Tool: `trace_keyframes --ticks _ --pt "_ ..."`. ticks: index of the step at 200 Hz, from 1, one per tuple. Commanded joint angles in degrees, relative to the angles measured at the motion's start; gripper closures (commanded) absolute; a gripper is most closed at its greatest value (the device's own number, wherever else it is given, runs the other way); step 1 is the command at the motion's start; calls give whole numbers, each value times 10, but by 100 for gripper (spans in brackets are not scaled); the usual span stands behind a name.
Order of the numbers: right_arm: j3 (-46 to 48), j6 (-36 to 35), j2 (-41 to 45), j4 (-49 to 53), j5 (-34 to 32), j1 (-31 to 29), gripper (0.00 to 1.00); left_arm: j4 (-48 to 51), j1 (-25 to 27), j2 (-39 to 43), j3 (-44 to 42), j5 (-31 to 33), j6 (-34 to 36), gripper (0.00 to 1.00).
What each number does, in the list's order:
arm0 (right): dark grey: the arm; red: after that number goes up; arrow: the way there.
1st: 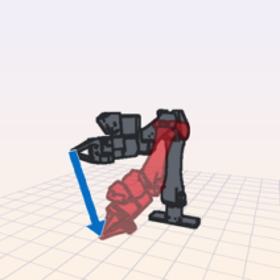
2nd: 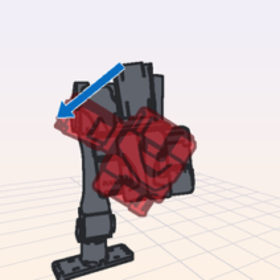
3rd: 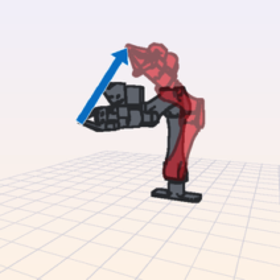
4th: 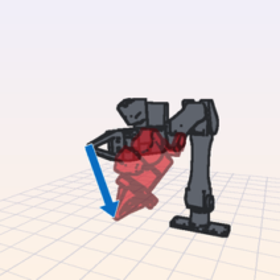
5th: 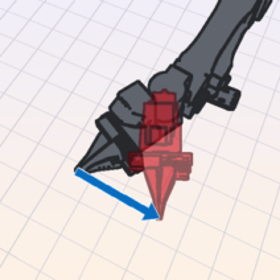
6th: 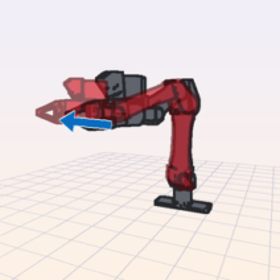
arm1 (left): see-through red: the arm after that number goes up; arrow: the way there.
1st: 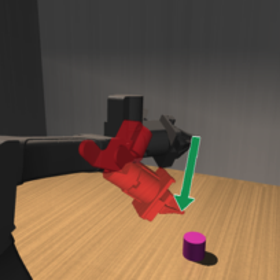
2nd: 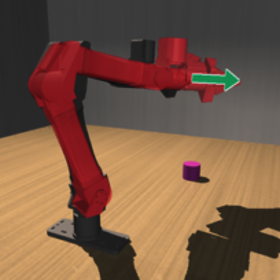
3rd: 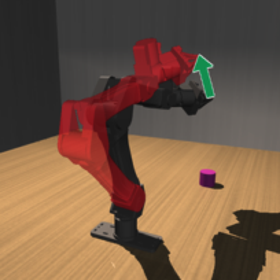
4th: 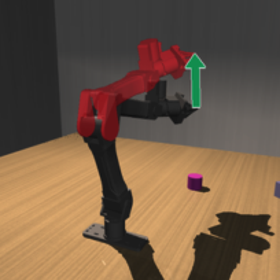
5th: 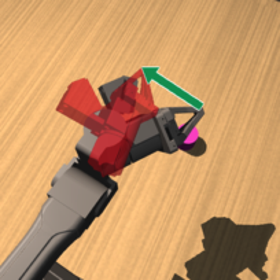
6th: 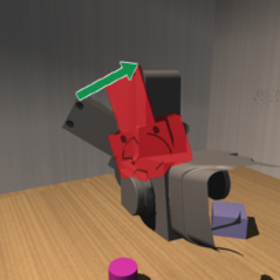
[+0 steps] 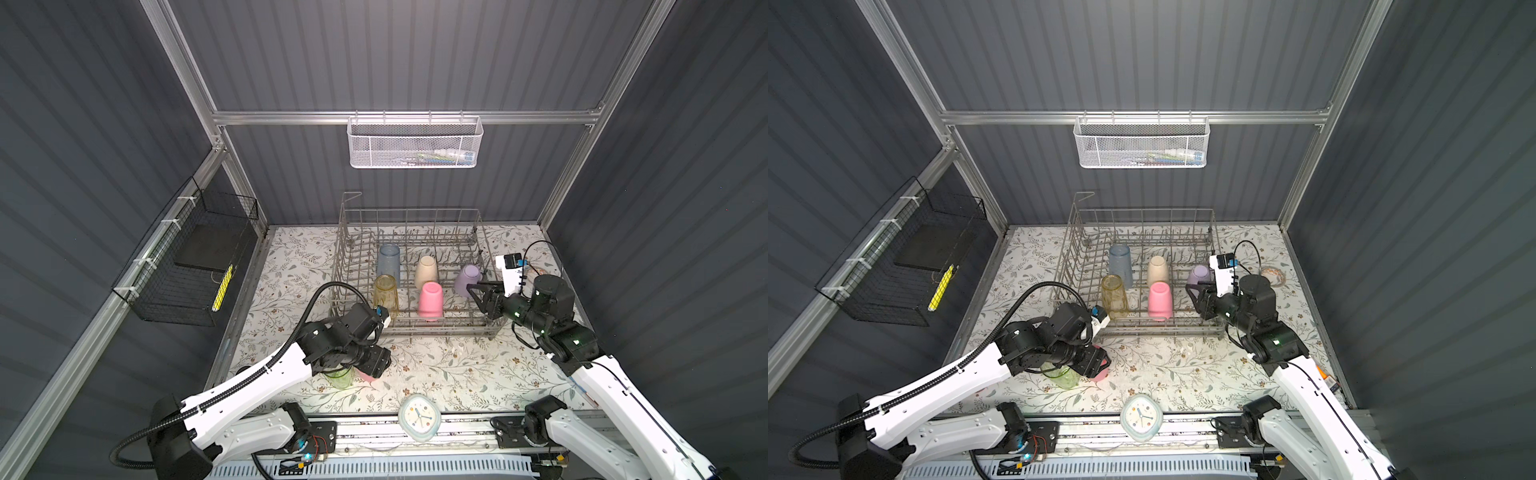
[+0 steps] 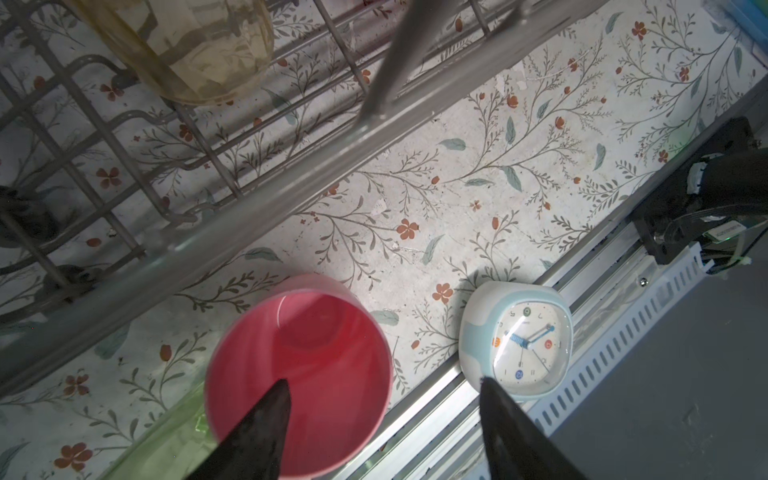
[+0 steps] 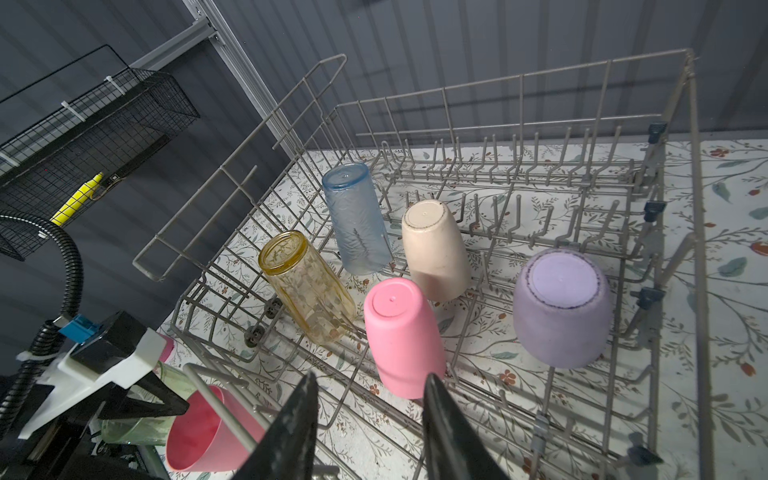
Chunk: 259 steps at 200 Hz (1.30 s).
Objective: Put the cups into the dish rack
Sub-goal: 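Move the left gripper down over the remaining pink cup on the table, then lower the left gripper fingers into the pink cup rim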
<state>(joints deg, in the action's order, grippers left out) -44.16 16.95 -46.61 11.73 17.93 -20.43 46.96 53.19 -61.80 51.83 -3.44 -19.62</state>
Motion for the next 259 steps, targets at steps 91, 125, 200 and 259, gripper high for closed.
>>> trace_keyframes --ticks 91,125,200,259 --pt "13 -1 2 -11 -8 -3 57 -16 40 -45 -33 40 -17 42" --pt "14 -1 5 -8 -8 -2 57 -15 47 -37 -33 57 -23 46" --pt "16 1 12 -6 -8 -3 57 -40 56 17 -40 76 -11 46" --pt "21 1 18 -2 -10 -3 57 -46 78 25 -33 71 38 43"
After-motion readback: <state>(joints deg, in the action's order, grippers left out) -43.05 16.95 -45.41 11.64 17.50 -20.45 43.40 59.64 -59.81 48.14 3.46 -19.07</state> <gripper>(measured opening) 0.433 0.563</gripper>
